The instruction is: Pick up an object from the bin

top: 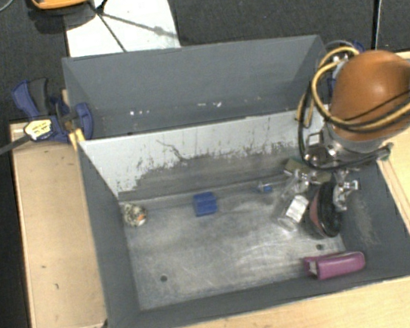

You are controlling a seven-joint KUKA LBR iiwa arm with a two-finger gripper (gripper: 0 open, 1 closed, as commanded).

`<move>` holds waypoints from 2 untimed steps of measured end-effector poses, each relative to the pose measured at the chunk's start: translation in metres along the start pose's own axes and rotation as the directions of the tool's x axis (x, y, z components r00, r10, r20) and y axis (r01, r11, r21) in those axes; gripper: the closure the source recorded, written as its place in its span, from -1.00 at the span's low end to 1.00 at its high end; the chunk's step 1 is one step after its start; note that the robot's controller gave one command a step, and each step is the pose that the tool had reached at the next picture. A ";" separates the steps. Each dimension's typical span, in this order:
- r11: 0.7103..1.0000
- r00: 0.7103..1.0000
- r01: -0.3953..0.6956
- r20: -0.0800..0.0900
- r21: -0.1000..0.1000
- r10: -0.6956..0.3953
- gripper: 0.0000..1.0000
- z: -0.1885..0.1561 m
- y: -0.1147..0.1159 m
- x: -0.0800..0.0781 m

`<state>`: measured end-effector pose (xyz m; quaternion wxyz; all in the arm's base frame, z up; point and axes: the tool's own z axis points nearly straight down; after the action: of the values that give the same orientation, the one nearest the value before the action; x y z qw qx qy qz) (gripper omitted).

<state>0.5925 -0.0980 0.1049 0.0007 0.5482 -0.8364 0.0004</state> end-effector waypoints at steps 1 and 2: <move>1.000 1.000 -0.006 -0.001 0.004 0.006 1.00 -0.005 -0.001 0.000; 0.973 0.973 0.231 0.004 0.010 -0.232 1.00 -0.111 -0.001 -0.002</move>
Offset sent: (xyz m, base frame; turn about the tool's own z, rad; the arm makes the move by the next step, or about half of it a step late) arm 0.0000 0.0000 0.0000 0.0000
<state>0.5942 -0.0958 0.2159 -0.0037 0.6419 -0.7668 0.0029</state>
